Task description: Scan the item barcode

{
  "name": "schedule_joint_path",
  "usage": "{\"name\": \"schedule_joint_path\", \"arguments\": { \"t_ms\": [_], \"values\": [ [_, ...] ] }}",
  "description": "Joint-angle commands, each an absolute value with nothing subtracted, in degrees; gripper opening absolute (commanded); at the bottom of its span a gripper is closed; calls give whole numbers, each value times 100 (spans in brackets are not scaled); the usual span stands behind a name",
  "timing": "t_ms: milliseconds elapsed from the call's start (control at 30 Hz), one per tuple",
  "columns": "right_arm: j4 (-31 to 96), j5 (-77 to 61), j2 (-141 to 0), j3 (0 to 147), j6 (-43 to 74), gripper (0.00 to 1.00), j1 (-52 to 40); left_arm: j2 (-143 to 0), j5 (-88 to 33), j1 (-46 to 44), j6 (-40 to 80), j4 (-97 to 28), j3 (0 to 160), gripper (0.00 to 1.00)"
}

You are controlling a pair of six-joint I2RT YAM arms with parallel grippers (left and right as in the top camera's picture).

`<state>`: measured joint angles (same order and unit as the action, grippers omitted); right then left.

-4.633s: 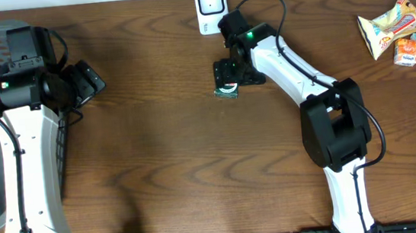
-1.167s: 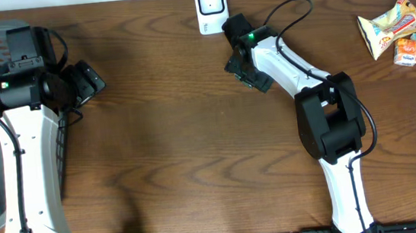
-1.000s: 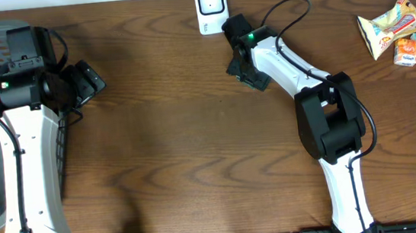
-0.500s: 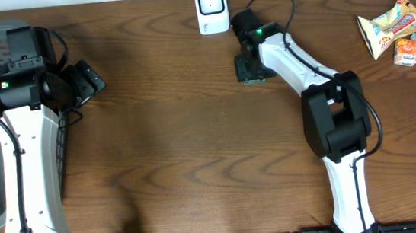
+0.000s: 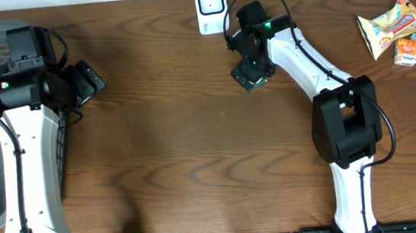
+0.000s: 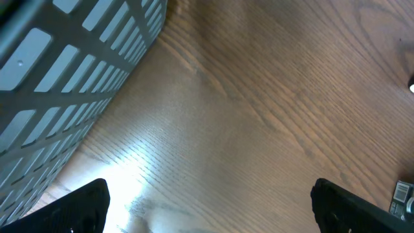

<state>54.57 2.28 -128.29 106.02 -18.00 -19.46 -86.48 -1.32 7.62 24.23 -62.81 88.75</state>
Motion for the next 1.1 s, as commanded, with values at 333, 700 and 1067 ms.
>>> {"name": "schedule_joint_path", "arguments": {
  "t_ms": [333, 700, 1067],
  "values": [
    [5487, 110, -12713, 10481, 530, 99, -1767, -8646, -99, 770, 2475, -6294, 8914, 98],
    [4558, 86, -12717, 9360, -676, 99, -1754, -8646, -99, 770, 2475, -6294, 8914, 97],
    [4303, -611, -12717, 9212, -781, 75, -1712, -8646, -99, 770, 2475, -6296, 8914, 98]
  ]
}}
